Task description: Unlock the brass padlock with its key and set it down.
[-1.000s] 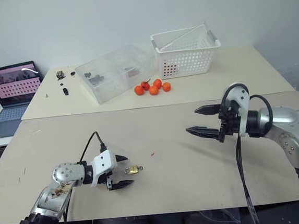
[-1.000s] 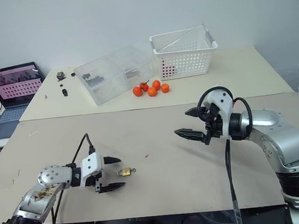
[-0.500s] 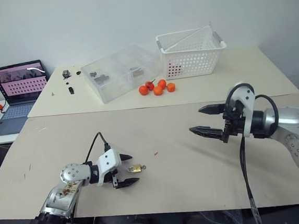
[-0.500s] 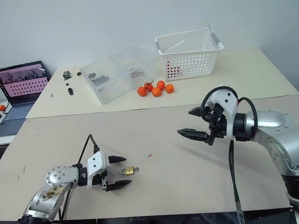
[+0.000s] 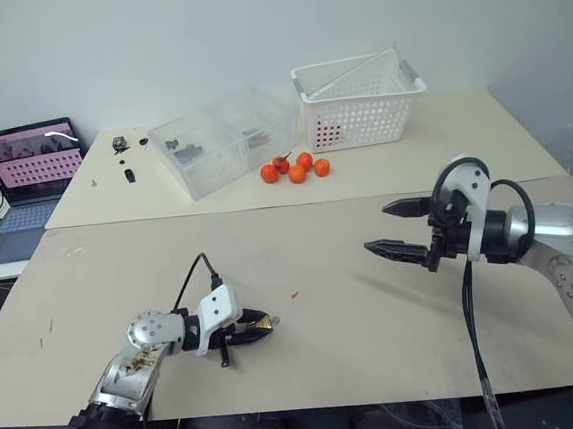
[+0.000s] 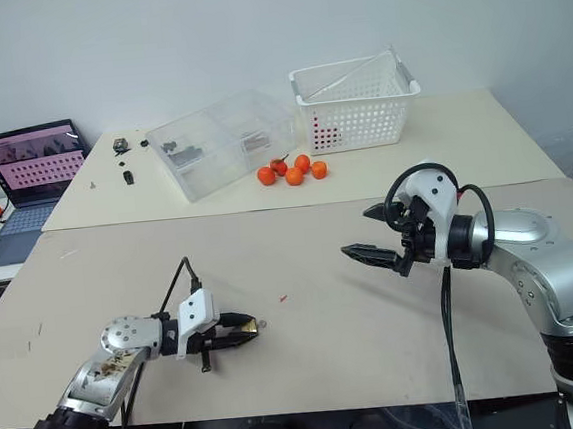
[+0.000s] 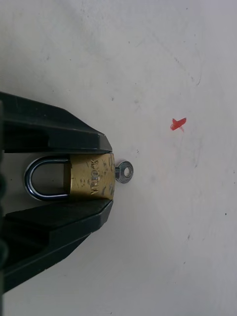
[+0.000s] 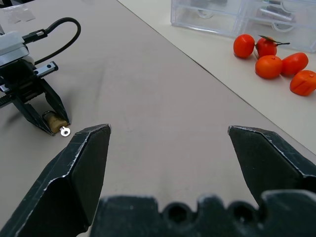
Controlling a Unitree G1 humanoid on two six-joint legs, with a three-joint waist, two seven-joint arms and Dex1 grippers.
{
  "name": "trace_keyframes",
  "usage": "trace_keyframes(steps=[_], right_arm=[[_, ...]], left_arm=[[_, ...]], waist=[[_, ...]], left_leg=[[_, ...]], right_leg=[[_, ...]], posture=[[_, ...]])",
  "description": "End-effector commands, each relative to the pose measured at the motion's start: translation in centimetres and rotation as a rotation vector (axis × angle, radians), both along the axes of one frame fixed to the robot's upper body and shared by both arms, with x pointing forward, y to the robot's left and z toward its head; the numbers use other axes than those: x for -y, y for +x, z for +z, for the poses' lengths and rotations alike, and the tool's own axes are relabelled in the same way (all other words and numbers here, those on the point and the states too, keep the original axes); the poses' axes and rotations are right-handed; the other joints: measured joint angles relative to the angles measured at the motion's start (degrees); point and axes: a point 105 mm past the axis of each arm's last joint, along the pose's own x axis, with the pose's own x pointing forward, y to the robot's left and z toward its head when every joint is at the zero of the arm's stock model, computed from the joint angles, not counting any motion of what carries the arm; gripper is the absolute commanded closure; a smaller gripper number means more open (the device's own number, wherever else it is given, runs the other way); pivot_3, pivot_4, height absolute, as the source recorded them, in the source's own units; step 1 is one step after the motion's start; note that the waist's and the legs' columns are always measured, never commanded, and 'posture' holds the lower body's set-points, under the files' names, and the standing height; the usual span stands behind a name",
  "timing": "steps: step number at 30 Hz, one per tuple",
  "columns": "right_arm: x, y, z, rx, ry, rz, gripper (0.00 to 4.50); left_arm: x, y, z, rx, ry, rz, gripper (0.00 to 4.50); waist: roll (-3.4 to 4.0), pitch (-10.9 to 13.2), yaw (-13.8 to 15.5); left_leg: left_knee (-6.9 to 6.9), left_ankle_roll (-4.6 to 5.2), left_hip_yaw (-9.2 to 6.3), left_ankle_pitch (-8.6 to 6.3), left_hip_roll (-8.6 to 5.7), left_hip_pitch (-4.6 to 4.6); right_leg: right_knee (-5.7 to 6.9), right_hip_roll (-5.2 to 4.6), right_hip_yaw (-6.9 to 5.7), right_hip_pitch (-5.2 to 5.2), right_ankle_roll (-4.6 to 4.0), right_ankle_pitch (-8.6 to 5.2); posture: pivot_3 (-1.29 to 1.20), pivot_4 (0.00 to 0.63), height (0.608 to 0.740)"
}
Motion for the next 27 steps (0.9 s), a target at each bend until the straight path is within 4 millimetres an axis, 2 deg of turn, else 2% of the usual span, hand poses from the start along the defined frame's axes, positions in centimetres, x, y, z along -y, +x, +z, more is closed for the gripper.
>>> trace_keyframes(steps=[1,9,12,18,23,27], right_arm=[[-0.4,-0.5,1.2,0.052,-0.017,0.024,0.00],[-0.9,-0.9,-0.1,0.046,-0.073,0.066,0.00],[-1.9,-1.6,-1.1,0.057,-0.101,0.114,0.00],[-2.1,-1.7,-1.7,0.179,-0.177,0.135,0.00],[-2.2,-1.9,-2.2,0.360,-0.279,0.152,0.00],[-3.1,-3.0,-3.1,0.571,-0.426,0.249,0.00]], left_arm=[[0.3,0.9,1.8,0.014,-0.022,-0.019,3.68],[2.5,4.1,8.6,0.011,-0.184,-0.076,3.68],[4.0,4.1,10.9,-0.026,-0.223,-0.167,3.68],[4.9,4.3,12.5,-0.111,-0.232,-0.317,3.68],[5.2,4.9,12.1,-0.193,-0.202,-0.400,3.68],[6.2,5.6,12.3,-0.274,-0.219,-0.451,3.68]], waist=[[-0.01,0.01,0.04],[-0.05,0.02,0.14],[-0.09,0.03,-0.22],[-0.11,0.04,-1.13],[-0.12,0.04,-1.05],[-0.15,0.06,-1.08]], left_leg=[[0.00,0.00,0.00,0.00,0.00,0.00],[0.15,0.04,-0.01,-0.02,-0.04,-0.05],[0.16,0.05,0.01,-0.03,-0.04,-0.07],[0.23,0.08,0.03,-0.04,-0.03,-0.05],[0.26,0.08,0.10,-0.04,-0.04,0.00],[0.30,0.07,0.17,-0.03,-0.17,-0.02]], right_leg=[[0.00,0.00,0.00,0.00,0.00,0.00],[0.06,0.05,-0.14,0.03,0.01,0.00],[0.12,0.09,-0.12,0.04,0.01,0.00],[0.11,0.16,-0.12,0.05,0.02,-0.01],[0.07,0.26,-0.18,0.07,0.05,-0.02],[0.12,0.36,-0.18,0.05,0.07,-0.03]], posture=[[0.00,0.150,0.740],[0.00,0.150,0.740],[0.00,0.150,0.740],[0.00,0.150,0.740],[0.00,0.150,0.740],[0.00,0.150,0.740]])
